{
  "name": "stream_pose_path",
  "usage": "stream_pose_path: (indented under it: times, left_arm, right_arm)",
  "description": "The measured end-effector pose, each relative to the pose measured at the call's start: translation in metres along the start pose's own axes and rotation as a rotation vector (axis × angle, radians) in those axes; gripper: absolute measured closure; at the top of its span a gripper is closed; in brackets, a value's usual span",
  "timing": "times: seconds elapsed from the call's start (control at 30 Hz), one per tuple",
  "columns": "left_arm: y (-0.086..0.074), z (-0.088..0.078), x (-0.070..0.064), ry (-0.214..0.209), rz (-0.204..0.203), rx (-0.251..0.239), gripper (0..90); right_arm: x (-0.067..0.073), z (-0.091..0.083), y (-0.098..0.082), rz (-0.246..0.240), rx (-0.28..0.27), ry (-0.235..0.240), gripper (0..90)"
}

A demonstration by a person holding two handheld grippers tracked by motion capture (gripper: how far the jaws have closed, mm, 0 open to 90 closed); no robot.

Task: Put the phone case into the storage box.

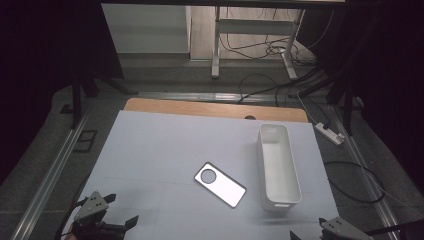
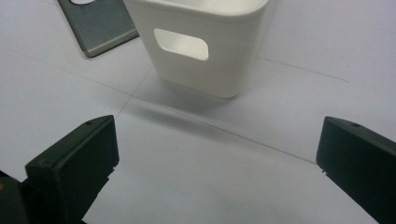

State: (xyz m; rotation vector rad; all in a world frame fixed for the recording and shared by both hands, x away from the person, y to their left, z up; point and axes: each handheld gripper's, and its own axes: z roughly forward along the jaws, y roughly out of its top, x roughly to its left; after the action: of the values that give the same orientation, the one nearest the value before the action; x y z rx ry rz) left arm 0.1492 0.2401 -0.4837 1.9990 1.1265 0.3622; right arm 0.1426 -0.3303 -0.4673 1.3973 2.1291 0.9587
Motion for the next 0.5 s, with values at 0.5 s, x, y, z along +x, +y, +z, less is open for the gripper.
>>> stream_pose_path:
  times: [0.5]
  left_arm:
    - [0.023, 0.022, -0.004, -0.056, 0.029, 0.019, 0.0]
  right_arm:
    - [0.0, 0.001, 0.0, -0.002, 0.004, 0.002, 0.0]
